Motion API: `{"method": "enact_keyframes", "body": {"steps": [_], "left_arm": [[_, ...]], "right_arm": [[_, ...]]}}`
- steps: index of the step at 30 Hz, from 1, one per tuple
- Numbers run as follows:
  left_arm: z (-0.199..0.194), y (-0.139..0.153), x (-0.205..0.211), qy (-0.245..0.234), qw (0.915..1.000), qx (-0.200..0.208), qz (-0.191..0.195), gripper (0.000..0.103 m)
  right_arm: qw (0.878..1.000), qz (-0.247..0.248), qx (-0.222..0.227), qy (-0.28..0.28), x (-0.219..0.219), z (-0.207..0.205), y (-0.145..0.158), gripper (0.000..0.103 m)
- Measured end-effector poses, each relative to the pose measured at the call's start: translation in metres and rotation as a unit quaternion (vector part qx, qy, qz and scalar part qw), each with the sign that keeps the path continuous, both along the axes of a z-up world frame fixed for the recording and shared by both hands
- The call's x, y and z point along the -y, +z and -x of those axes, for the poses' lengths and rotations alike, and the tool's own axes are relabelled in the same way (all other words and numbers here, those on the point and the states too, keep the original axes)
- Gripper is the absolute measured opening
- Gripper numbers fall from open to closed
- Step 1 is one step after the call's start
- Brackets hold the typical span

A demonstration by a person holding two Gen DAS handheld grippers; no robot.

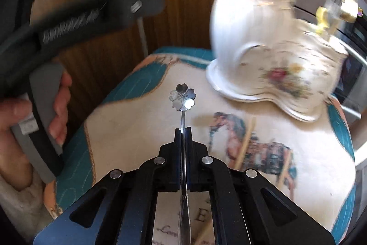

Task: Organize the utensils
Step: 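Grasp the silver flower-top spoon with the right tool, then lift the flower-top spoon with the right tool while the left tool grasps another chopstick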

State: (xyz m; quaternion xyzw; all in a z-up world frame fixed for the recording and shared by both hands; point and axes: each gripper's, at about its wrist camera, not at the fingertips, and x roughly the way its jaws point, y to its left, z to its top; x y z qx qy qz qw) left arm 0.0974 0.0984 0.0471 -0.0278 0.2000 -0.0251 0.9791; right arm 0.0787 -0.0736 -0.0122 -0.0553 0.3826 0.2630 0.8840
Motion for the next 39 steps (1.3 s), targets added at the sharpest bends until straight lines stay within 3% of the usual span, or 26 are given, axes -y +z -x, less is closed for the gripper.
{"method": "enact_keyframes", "body": {"steps": [10,17,22,25,27,33,39], "left_arm": [[0.012,0.003,0.027,-0.025,0.9995,-0.005,-0.018,0.097],[0.017,-0.014,0.074,-0.077,0.9935,-0.078,-0.03,0.097],[0.022,-0.023,0.1,-0.085,0.9906,-0.098,-0.044,0.096],[0.022,-0.03,0.112,-0.09,0.9879,-0.119,-0.04,0.086],[0.022,-0.039,0.123,-0.098,0.9848,-0.137,-0.043,0.074],[0.014,-0.063,0.149,-0.097,0.9743,-0.191,-0.071,0.057],[0.003,-0.079,0.158,-0.088,0.9655,-0.228,-0.09,0.053]], "right_arm": [[0.988,-0.097,0.054,-0.103,0.084,0.005,0.038,0.004],[0.98,-0.125,0.074,-0.133,0.121,-0.002,0.043,0.004],[0.98,-0.121,0.087,-0.133,0.127,0.007,0.041,0.004],[0.98,-0.123,0.088,-0.133,0.131,0.007,0.041,0.004],[0.979,-0.127,0.088,-0.135,0.135,0.008,0.041,0.004],[0.976,-0.137,0.097,-0.136,0.145,0.012,0.046,0.004],[0.974,-0.146,0.111,-0.135,0.151,0.018,0.052,0.004]]}}
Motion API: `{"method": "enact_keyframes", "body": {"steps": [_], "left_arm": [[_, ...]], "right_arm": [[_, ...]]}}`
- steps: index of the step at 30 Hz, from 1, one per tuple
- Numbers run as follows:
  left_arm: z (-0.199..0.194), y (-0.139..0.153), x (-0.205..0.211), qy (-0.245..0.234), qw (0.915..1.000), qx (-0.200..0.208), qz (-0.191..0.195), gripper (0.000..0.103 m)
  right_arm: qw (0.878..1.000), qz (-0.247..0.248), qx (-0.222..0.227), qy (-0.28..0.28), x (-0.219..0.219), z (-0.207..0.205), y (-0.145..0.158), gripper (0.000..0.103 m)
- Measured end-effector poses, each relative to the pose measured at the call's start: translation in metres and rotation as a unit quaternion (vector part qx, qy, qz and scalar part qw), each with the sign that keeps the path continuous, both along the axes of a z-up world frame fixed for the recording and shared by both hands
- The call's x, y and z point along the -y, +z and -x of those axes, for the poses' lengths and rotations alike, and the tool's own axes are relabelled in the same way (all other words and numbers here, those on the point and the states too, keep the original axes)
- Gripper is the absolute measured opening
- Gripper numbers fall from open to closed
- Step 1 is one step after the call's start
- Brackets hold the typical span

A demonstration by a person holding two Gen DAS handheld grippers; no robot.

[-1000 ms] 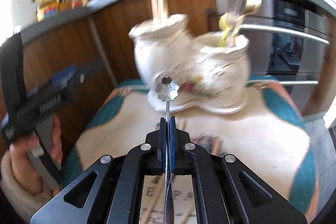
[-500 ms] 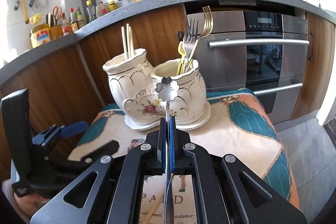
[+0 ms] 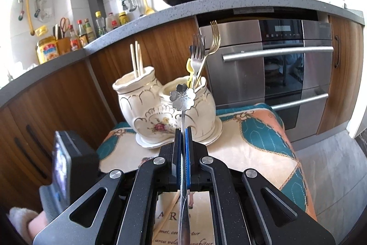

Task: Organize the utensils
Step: 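Lift the flower-top spoon with the right tool while the left tool grasps another chopstick, then carry the spoon over the smaller cup with right while left carries chopstick over larger cup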

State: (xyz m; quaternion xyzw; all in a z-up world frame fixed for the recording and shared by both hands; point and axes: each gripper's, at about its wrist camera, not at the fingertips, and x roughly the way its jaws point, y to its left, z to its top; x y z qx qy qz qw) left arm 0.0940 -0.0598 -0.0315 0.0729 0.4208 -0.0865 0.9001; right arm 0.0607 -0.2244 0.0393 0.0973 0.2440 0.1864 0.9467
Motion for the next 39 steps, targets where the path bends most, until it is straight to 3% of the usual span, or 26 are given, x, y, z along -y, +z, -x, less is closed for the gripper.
{"method": "enact_keyframes", "body": {"steps": [4,11,15,18,23,32,39], "left_arm": [[-0.006,0.0,-0.002,0.008,0.9999,-0.007,0.004,0.052],[-0.012,0.002,-0.013,0.01,0.9996,-0.013,0.021,0.012],[-0.015,0.003,-0.02,0.007,0.9991,-0.017,0.039,0.005],[-0.013,0.005,-0.028,0.011,0.9985,-0.011,0.053,0.005],[0.0,0.02,-0.037,0.004,0.9964,0.039,0.075,0.005],[0.029,0.06,-0.063,-0.015,0.9849,0.126,0.118,0.005],[0.036,0.079,-0.072,-0.019,0.9801,0.148,0.131,0.005]], "right_arm": [[1.0,-0.005,0.003,-0.002,0.003,0.001,0.001,0.004],[1.0,-0.008,0.007,-0.001,0.002,0.002,0.002,0.004],[1.0,-0.005,0.009,0.0,0.0,0.002,0.002,0.004],[1.0,-0.003,0.01,0.0,-0.002,0.002,0.001,0.004],[1.0,0.001,0.011,-0.003,-0.005,-0.001,-0.001,0.004],[1.0,0.003,0.016,-0.015,-0.008,-0.006,-0.003,0.004],[0.999,0.006,0.033,-0.017,-0.014,-0.006,0.003,0.004]]}}
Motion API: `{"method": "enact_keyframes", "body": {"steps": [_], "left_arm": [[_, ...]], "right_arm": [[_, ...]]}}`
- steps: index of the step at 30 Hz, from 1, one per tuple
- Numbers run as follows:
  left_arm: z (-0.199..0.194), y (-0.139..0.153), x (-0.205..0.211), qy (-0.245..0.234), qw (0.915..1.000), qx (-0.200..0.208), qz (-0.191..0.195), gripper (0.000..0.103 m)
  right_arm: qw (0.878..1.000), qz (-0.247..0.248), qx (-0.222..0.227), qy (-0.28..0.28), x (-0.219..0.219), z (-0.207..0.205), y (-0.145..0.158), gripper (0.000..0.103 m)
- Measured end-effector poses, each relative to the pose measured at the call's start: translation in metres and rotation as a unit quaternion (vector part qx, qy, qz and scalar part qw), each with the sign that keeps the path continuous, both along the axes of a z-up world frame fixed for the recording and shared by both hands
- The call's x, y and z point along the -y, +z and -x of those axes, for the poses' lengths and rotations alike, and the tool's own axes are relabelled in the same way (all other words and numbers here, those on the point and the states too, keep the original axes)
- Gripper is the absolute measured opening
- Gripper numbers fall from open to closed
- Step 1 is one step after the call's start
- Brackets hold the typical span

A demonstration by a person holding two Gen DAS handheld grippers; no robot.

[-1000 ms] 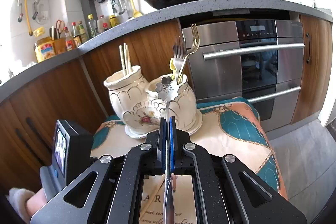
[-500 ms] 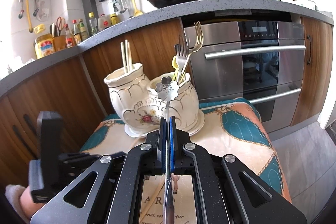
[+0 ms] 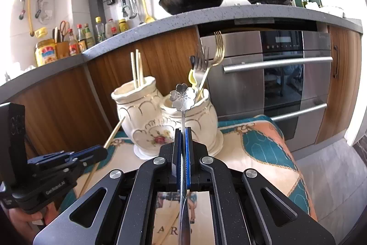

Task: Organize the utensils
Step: 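Carry the spoon over the smaller cup with right while left carries chopstick over larger cup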

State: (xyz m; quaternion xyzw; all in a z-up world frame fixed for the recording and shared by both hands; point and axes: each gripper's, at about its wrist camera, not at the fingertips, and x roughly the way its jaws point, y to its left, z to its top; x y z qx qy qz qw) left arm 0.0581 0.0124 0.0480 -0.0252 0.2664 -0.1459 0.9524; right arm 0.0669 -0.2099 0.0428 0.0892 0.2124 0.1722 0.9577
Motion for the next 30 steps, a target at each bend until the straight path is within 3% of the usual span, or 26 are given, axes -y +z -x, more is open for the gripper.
{"method": "enact_keyframes", "body": {"steps": [10,15,18,24,30], "left_arm": [[-0.001,0.05,-0.006,-0.013,0.9976,0.067,0.012,0.005],[-0.025,0.089,-0.006,-0.033,0.9927,0.115,0.018,0.005],[-0.05,0.103,-0.009,-0.04,0.9905,0.123,0.047,0.005],[-0.094,0.112,-0.006,-0.026,0.9842,0.151,0.088,0.005],[-0.121,0.11,0.007,-0.006,0.9783,0.191,0.08,0.005]], "right_arm": [[0.998,-0.029,0.053,0.017,-0.004,-0.02,0.043,0.004],[0.995,-0.043,0.089,0.014,-0.008,-0.056,0.066,0.004],[0.993,-0.055,0.105,0.01,-0.01,-0.075,0.07,0.004],[0.989,-0.064,0.132,0.002,-0.014,-0.11,0.075,0.004],[0.99,-0.06,0.127,-0.012,-0.023,-0.137,0.062,0.004]]}}
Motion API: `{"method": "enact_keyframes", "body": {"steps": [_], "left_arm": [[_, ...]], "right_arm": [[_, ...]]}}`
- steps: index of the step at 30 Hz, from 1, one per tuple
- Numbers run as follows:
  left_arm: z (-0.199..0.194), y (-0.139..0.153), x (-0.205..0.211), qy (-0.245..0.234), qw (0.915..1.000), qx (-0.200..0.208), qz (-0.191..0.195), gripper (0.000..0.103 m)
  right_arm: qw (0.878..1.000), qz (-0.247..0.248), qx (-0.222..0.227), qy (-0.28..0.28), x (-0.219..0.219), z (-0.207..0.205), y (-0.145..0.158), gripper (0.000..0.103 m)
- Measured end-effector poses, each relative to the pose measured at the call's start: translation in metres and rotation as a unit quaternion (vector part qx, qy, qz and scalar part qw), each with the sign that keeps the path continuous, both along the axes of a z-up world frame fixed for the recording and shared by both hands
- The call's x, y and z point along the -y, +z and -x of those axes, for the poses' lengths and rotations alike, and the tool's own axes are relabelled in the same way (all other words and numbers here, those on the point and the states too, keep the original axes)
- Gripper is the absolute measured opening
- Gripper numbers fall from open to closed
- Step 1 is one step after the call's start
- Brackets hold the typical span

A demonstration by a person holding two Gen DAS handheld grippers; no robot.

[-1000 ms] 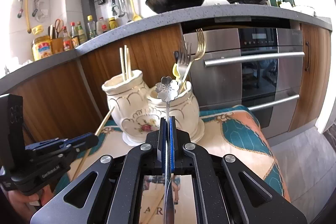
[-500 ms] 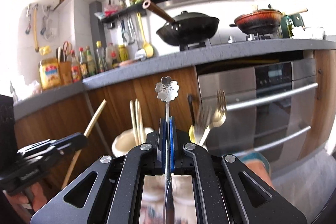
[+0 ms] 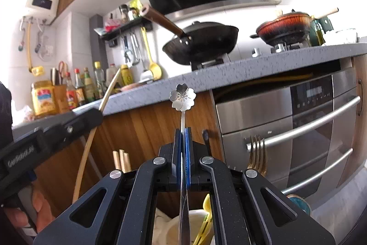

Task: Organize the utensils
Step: 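Carry the spoon over the smaller cup with right while left carries chopstick over larger cup, then lower the spoon into the smaller cup with right while left lowers chopstick into larger cup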

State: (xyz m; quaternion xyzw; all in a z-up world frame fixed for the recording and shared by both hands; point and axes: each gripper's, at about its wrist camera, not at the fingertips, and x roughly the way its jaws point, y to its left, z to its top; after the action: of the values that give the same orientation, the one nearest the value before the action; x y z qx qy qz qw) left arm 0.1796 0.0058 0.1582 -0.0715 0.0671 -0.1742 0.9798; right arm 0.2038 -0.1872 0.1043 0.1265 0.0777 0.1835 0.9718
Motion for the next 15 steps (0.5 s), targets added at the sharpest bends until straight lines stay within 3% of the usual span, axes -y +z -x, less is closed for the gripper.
{"method": "enact_keyframes", "body": {"steps": [7,15], "left_arm": [[-0.013,-0.022,0.005,0.032,0.999,0.024,-0.018,0.005],[0.015,-0.036,-0.015,0.027,0.9996,-0.004,-0.01,0.005]], "right_arm": [[0.999,0.037,-0.006,-0.022,-0.013,-0.01,-0.019,0.004],[0.997,0.071,-0.017,-0.009,-0.019,0.014,-0.026,0.004]]}}
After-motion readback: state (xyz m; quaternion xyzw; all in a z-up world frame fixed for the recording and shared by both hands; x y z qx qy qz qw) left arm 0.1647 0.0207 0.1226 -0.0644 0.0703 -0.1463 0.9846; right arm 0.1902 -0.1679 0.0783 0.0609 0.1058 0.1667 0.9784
